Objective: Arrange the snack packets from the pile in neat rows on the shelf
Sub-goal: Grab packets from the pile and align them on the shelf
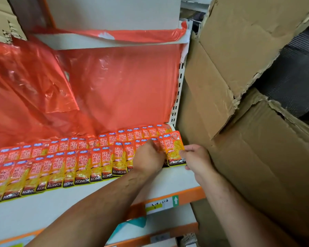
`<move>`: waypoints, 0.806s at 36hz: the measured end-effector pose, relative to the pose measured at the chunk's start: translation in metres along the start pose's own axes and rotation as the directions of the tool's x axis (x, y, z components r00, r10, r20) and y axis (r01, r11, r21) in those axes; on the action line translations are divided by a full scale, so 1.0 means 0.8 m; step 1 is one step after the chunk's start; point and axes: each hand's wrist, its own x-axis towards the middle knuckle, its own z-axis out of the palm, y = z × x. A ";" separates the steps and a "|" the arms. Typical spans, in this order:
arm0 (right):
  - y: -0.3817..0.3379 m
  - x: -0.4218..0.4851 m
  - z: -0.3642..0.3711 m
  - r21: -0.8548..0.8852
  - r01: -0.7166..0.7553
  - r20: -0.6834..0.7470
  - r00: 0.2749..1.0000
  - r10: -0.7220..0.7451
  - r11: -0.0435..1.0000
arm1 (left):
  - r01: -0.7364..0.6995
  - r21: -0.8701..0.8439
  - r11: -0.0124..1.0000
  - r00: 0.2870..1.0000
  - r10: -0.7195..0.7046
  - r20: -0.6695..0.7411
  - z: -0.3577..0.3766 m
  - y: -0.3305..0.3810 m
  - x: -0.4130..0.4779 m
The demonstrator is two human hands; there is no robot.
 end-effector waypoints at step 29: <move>-0.045 -0.245 0.378 -0.027 0.148 0.273 0.952 -0.136 0.989 | -0.004 0.422 0.907 0.918 0.170 -0.358 -0.295 -0.376 -0.115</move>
